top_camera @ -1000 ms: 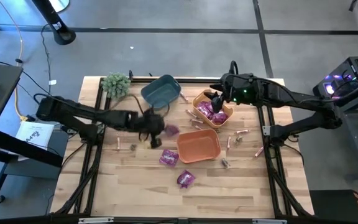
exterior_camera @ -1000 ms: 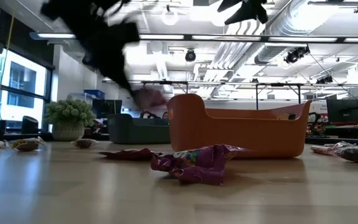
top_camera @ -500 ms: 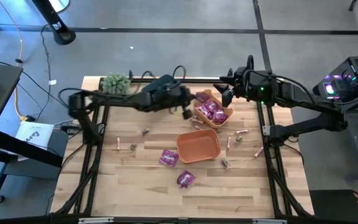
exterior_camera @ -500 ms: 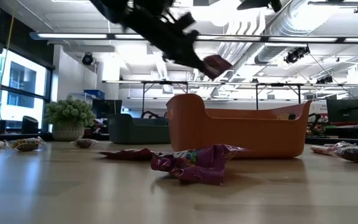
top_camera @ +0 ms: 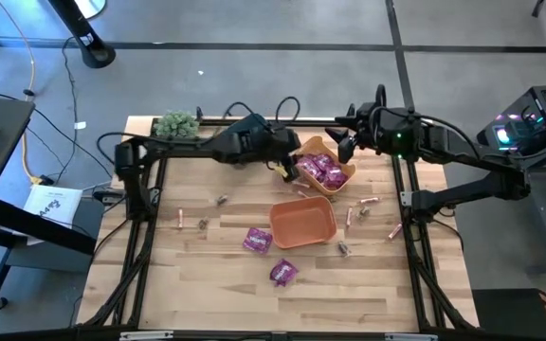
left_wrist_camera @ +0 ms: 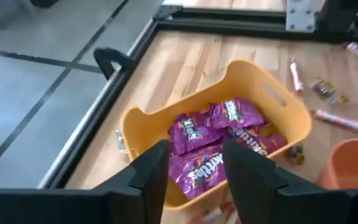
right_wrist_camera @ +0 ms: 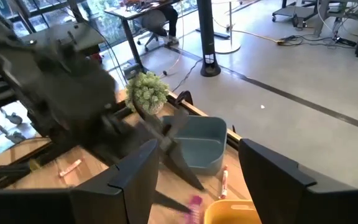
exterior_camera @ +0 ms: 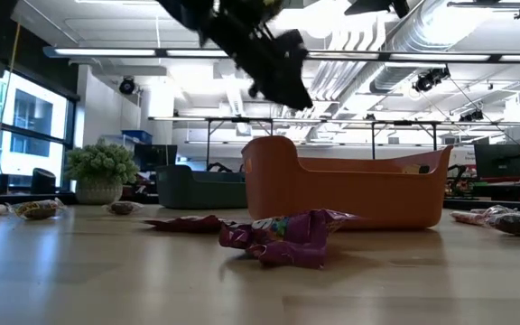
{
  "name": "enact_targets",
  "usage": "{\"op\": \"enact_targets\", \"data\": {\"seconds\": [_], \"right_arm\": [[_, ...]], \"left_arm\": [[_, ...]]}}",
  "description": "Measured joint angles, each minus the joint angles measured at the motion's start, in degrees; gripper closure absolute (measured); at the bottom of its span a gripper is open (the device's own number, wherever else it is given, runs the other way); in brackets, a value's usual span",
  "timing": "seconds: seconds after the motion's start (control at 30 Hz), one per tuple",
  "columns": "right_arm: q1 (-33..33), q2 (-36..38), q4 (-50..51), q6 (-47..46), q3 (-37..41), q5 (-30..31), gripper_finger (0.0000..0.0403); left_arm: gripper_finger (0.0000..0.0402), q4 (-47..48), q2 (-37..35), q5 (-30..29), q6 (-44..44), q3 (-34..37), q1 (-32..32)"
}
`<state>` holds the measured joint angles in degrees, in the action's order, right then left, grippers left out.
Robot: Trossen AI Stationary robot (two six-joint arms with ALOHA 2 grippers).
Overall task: Sort candy
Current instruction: Put the top left purple candy into the yellow bin
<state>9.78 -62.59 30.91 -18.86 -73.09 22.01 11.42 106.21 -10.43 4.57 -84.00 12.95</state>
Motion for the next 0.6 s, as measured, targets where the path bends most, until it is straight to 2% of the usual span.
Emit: {"op": "enact_targets", "data": {"seconds": [0.13, 0.3, 0.43, 0.6], "right_arm": [[0.0, 0.0, 0.1, 1.8, 0.0, 0.0, 0.0187], [0.0, 0.0, 0.2, 0.9, 0.0, -0.1, 0.0187], [0.0, -0.4, 0.3, 0.8, 0.0, -0.1, 0.0187], [0.0, -1.2, 0.9, -0.7, 0.0, -0.2, 0.0187]], "left_arm": [[0.0244, 6.1, -4.9, 1.3, 0.1, -0.1, 0.0], [0.0243, 18.5, -10.8, 4.2, 0.1, 1.9, 0.5], [0.0243, 15.5, -12.5, 5.0, -0.7, 10.9, 1.4], [0.0243, 8.6, -8.8, 11.0, -8.9, 18.3, 2.6]]}}
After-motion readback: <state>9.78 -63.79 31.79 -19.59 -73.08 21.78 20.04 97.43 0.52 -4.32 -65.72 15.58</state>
